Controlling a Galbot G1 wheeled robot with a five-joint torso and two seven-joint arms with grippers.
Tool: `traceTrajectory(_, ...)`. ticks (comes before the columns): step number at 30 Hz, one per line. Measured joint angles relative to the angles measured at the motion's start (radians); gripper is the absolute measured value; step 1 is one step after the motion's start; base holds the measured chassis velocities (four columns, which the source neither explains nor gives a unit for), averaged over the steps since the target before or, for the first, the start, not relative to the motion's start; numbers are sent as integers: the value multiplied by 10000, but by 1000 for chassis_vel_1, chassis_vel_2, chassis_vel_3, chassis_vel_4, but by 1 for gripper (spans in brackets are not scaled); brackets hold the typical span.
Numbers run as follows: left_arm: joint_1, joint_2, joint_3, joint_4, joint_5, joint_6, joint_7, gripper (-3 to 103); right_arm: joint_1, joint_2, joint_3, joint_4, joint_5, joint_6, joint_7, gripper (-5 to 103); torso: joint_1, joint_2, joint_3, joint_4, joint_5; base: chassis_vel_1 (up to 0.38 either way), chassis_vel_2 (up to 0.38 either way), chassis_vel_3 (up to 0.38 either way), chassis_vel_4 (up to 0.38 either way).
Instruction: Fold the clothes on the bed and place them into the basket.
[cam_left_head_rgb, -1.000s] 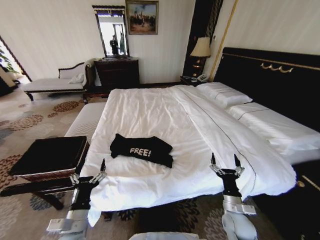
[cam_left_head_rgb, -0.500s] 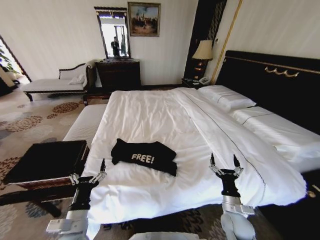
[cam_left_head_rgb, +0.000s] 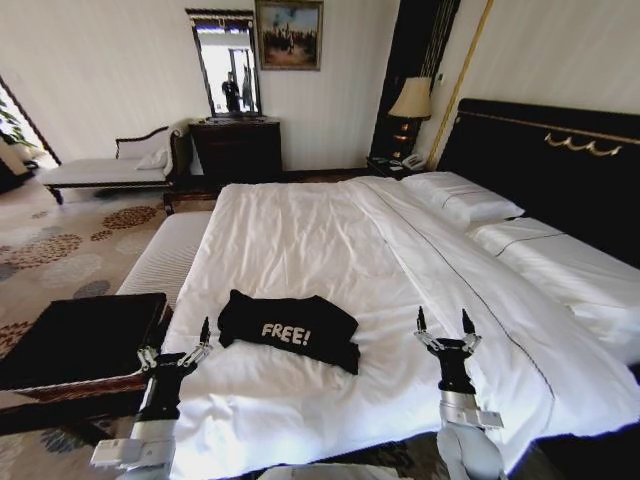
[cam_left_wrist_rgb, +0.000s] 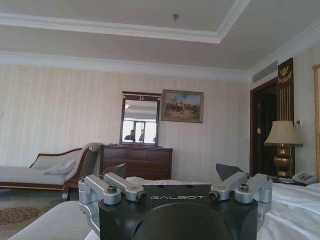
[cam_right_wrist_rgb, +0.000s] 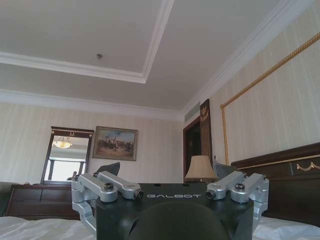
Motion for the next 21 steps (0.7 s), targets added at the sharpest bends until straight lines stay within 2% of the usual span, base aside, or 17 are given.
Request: traceTrajectory(21, -155, -105, 13, 378, 27, 81, -37, 100, 298, -48, -80, -510, -31, 112, 35, 100, 17, -9, 6, 1, 2, 0, 0, 0, 0)
